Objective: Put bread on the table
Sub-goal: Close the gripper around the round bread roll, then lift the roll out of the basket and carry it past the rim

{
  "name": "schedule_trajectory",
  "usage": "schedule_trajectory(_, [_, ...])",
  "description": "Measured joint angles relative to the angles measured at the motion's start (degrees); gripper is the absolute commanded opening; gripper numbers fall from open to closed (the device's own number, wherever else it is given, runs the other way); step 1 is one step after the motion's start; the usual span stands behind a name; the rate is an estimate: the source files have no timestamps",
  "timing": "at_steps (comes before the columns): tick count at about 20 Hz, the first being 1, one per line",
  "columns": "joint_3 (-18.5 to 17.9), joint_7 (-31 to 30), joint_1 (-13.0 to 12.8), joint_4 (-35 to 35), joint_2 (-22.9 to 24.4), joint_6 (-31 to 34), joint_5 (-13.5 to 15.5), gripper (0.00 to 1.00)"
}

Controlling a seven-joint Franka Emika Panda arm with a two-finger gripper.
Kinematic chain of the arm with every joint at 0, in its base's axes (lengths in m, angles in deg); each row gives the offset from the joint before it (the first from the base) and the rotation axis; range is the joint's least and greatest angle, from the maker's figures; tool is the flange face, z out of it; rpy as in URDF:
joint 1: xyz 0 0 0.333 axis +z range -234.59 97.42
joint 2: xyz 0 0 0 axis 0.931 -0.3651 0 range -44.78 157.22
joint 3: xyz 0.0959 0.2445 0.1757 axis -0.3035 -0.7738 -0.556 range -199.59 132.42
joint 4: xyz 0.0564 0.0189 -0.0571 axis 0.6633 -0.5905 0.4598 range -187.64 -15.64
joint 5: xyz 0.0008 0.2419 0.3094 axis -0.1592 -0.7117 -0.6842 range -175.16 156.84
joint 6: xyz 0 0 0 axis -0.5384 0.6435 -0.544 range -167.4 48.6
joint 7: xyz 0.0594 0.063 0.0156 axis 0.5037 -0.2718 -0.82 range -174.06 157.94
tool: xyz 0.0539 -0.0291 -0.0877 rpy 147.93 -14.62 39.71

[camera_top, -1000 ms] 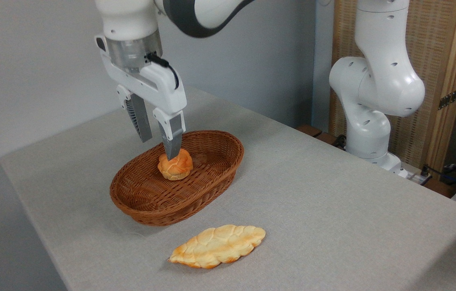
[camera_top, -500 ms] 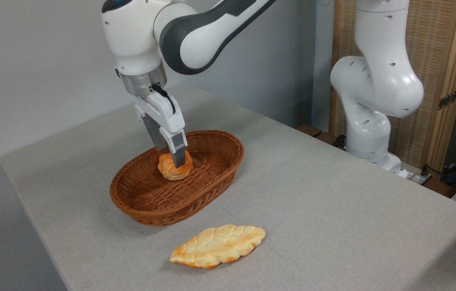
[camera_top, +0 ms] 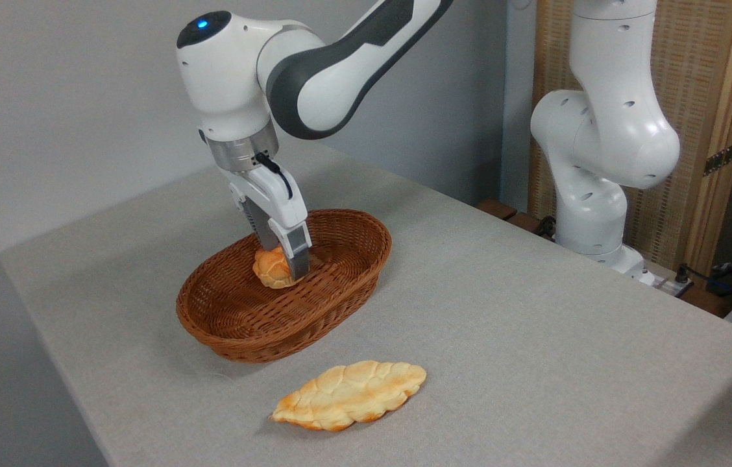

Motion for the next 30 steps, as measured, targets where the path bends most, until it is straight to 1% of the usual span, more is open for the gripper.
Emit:
schedule_trajectory(1, [0.1,0.0,-0.1,-0.6,0.0,-1.1,0.0,0.7])
schedule_trajectory(3, [0.2,0.0,-0.3,-1.2,0.0,-2.1,0.0,0.42])
schedule_trajectory(4, [0.2,0.0,-0.3,-1.3,0.0,-2.3,0.0,0.34])
schedule_trajectory(15, [0.2,0.0,-0.3,-1.3,0.0,-2.4,0.0,0.34])
schedule_trajectory(17, [0.2,0.0,-0.3,-1.3,0.0,-2.4,0.0,0.32])
schedule_trajectory(21, [0.2,0.1,-0.3,-1.3,0.2,-2.4,0.0,0.32])
schedule_trajectory(23, [0.2,0.9,-0.3,-1.3,0.4,-2.1,0.0,0.3])
schedule_trajectory(24, [0.1,1.6,-0.2,-0.9,0.5,-0.9,0.0,0.29])
schedule_trajectory(27, [-1.1,5.9,0.0,2.2,0.8,7.7,-0.4,0.28])
schedule_trajectory(29, [-3.2,9.9,0.1,4.9,1.2,13.1,-0.4,0.28])
schedule_trajectory(30, [-5.0,13.1,0.3,7.0,1.7,16.1,-0.5,0.28])
